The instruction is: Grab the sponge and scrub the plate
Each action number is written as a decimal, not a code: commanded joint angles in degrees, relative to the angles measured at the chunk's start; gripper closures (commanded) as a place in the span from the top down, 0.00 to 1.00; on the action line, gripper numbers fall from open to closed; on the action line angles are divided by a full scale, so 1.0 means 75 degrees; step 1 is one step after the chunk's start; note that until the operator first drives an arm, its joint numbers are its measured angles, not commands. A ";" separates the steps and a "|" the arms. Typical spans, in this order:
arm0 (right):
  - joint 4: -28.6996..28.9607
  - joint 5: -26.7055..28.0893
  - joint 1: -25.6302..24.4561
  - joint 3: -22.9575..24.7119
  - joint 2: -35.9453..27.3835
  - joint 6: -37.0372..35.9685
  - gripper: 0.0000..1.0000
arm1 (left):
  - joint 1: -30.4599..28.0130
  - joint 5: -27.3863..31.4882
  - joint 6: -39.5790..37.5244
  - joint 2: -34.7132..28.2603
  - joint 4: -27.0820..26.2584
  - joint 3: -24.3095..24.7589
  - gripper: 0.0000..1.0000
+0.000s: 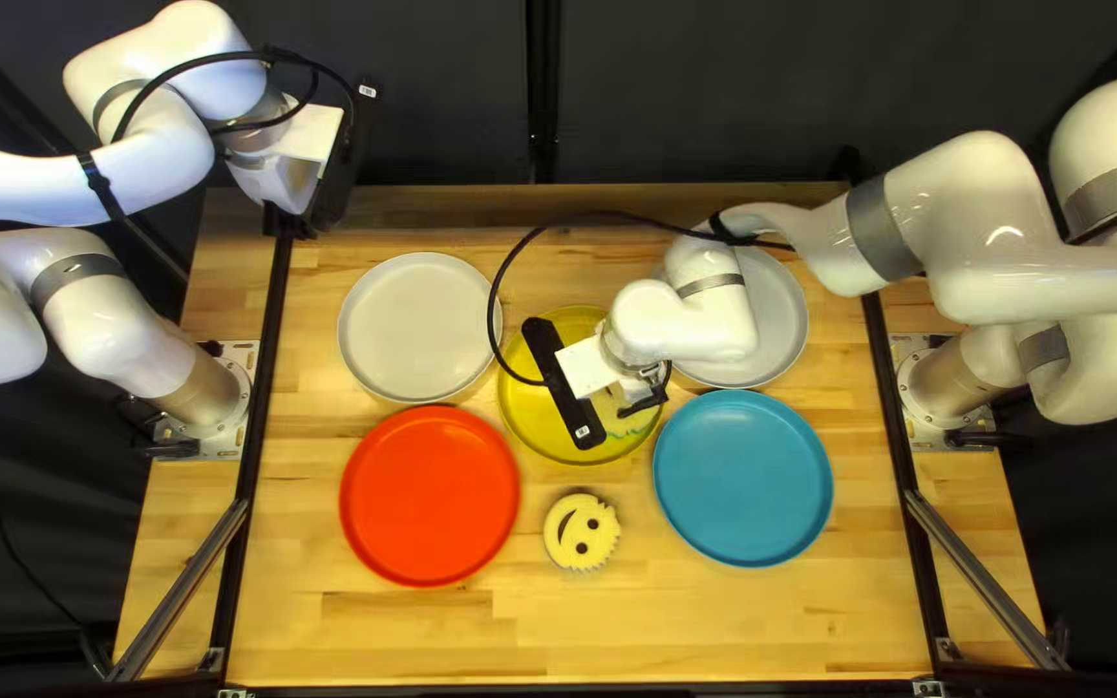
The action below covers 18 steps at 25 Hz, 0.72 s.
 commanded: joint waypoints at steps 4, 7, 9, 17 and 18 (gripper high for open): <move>0.0165 0.0044 -0.0700 -0.0516 0.0404 -0.0833 0.00 | 0.0000 0.0000 0.0000 0.0000 0.0000 0.0000 1.00; 0.0251 0.0146 -0.0807 -0.0672 0.0461 -0.0976 0.00 | 0.0000 0.0000 0.0000 0.0000 0.0000 0.0000 1.00; 0.0270 0.0231 -0.0839 -0.0717 0.0425 -0.0997 0.00 | 0.0000 0.0000 0.0000 0.0000 0.0000 0.0000 1.00; 0.0093 0.0181 -0.0295 -0.0424 0.0274 -0.0382 0.00 | 0.0000 0.0000 0.0000 0.0000 0.0000 0.0000 1.00; 0.0040 0.0213 -0.0104 -0.0398 0.0241 -0.0199 0.00 | 0.0000 0.0000 0.0000 0.0000 0.0000 0.0000 1.00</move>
